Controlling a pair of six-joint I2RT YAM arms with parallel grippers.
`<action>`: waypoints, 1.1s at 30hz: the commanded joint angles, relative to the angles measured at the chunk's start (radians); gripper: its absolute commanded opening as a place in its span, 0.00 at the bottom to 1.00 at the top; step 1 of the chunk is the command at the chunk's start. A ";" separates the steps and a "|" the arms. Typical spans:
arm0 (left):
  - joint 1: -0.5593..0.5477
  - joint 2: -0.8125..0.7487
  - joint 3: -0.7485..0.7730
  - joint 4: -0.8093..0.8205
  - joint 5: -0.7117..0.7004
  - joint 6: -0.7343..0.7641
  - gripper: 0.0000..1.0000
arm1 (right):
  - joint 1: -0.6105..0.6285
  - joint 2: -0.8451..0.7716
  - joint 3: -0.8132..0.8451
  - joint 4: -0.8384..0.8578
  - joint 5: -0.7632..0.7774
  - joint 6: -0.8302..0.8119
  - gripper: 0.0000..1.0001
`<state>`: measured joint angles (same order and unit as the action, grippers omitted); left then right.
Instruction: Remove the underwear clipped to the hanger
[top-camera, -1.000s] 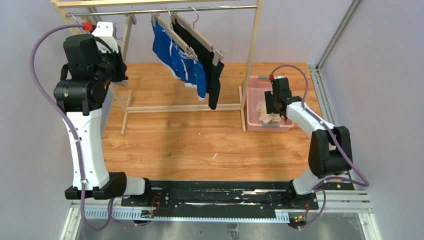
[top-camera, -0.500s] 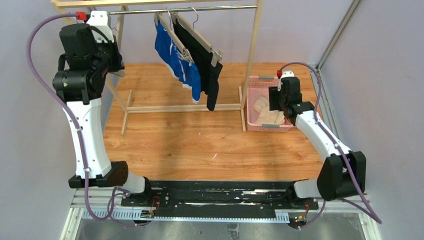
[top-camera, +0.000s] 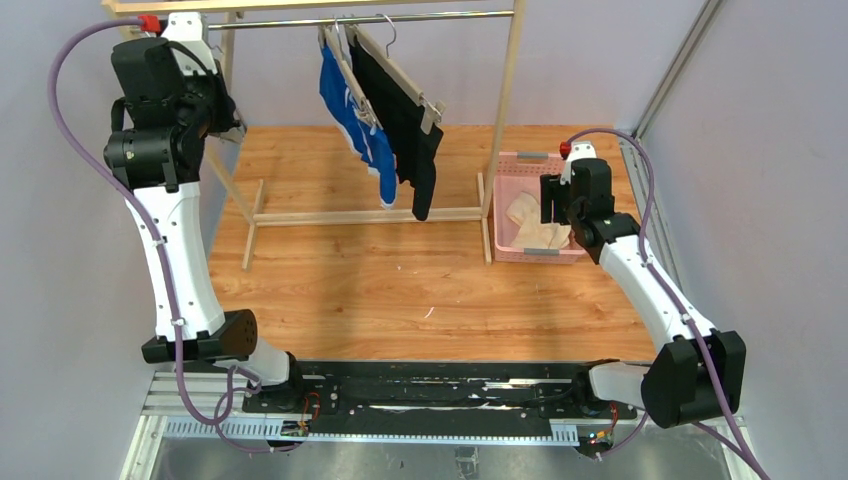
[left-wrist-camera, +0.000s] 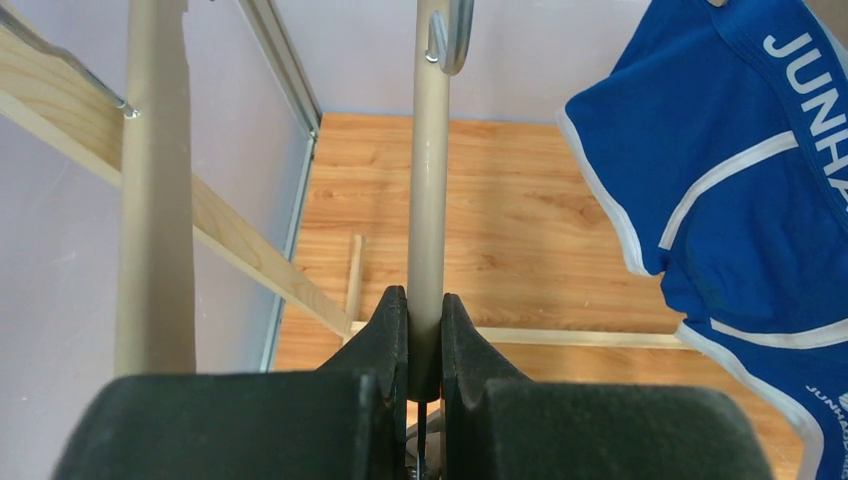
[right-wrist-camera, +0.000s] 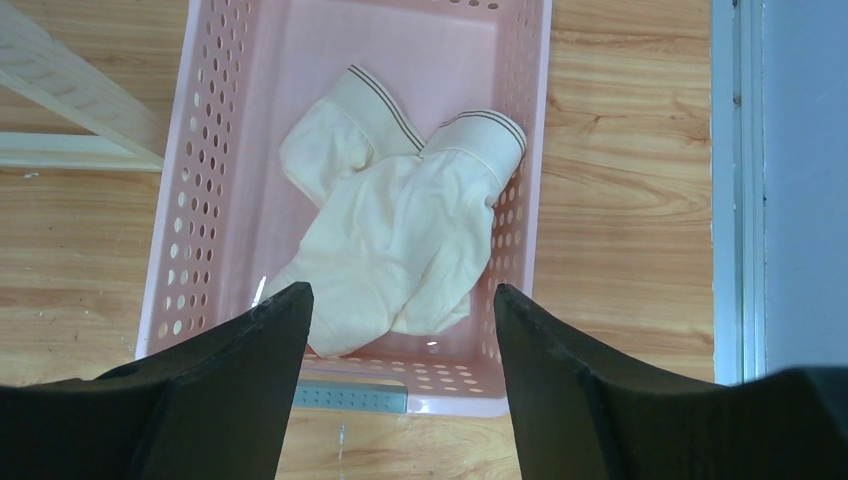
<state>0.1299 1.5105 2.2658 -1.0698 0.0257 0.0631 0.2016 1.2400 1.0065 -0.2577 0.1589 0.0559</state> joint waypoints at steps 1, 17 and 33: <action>0.026 0.000 0.018 0.073 0.047 -0.009 0.00 | -0.003 -0.005 -0.014 0.012 -0.028 0.004 0.69; 0.041 0.052 -0.051 0.087 0.111 -0.013 0.00 | 0.016 -0.046 -0.029 0.021 -0.033 0.002 0.70; 0.041 -0.102 -0.109 0.163 0.069 -0.043 0.51 | 0.051 -0.126 -0.011 0.019 -0.065 -0.013 0.71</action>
<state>0.1616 1.4982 2.1635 -0.9440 0.1310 0.0204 0.2230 1.1664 0.9821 -0.2504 0.1120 0.0551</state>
